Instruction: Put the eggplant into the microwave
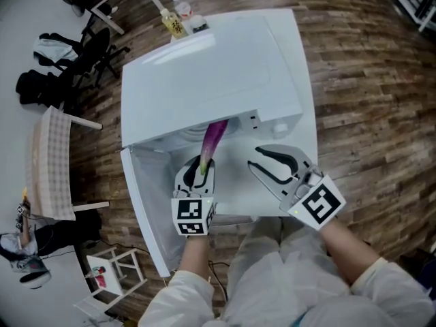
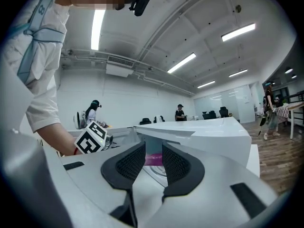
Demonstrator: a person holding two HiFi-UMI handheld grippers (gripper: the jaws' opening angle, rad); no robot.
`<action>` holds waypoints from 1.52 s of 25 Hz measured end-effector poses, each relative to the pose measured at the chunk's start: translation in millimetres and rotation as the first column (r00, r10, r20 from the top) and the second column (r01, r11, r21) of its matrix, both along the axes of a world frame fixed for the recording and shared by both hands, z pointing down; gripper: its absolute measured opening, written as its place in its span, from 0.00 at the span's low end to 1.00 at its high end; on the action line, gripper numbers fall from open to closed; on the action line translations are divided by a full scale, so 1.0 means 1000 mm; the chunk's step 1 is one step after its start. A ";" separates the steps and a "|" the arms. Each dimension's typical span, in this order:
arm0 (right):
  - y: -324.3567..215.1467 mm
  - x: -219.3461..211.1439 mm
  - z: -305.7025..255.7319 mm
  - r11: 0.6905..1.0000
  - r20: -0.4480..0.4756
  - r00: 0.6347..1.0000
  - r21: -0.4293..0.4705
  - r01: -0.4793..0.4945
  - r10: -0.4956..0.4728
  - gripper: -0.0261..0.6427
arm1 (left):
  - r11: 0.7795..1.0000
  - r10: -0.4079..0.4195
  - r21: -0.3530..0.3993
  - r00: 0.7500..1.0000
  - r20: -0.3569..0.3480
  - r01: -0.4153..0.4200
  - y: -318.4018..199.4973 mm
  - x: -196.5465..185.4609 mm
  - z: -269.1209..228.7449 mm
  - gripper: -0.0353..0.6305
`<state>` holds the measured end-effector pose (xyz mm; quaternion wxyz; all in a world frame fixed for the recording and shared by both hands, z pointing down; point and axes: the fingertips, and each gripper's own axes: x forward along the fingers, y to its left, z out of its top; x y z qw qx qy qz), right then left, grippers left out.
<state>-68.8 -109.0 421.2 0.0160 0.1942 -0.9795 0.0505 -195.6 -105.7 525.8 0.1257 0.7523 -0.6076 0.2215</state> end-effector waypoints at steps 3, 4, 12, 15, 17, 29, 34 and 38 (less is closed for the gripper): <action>-0.002 0.001 0.002 1.000 -0.003 1.000 0.003 -0.012 0.012 0.20 | 1.000 0.025 0.007 0.999 0.020 -0.026 -0.009 -0.002 0.007 0.23; -0.003 0.001 0.003 1.000 -0.007 1.000 0.003 -0.014 0.014 0.20 | 0.999 0.033 0.009 0.999 0.024 -0.033 -0.012 -0.002 0.009 0.23; -0.008 -0.003 0.007 0.999 -0.022 0.999 0.011 -0.030 0.030 0.20 | 0.999 0.030 -0.025 0.999 0.021 -0.029 -0.037 -0.016 0.027 0.23; -0.010 -0.006 0.006 0.999 -0.018 0.999 0.011 -0.037 0.037 0.20 | 0.998 0.037 -0.044 0.998 0.040 -0.036 -0.049 -0.023 0.035 0.23; -0.011 -0.008 0.005 0.999 -0.013 0.999 0.005 -0.043 0.043 0.20 | 0.998 0.044 -0.048 0.997 0.059 -0.041 -0.057 -0.028 0.037 0.23; -0.018 -0.014 0.014 0.997 -0.032 0.997 -0.028 -0.068 0.068 0.20 | 0.995 0.067 -0.083 0.994 0.087 -0.060 -0.087 -0.040 0.058 0.23; -0.018 -0.021 0.019 0.998 -0.049 0.997 -0.033 -0.061 0.059 0.20 | 0.995 0.066 -0.080 0.995 0.082 -0.059 -0.094 -0.040 0.064 0.24; -0.015 -0.024 0.019 0.998 -0.051 0.997 -0.020 -0.051 0.050 0.20 | 0.994 0.069 -0.085 0.993 0.091 -0.062 -0.096 -0.039 0.068 0.24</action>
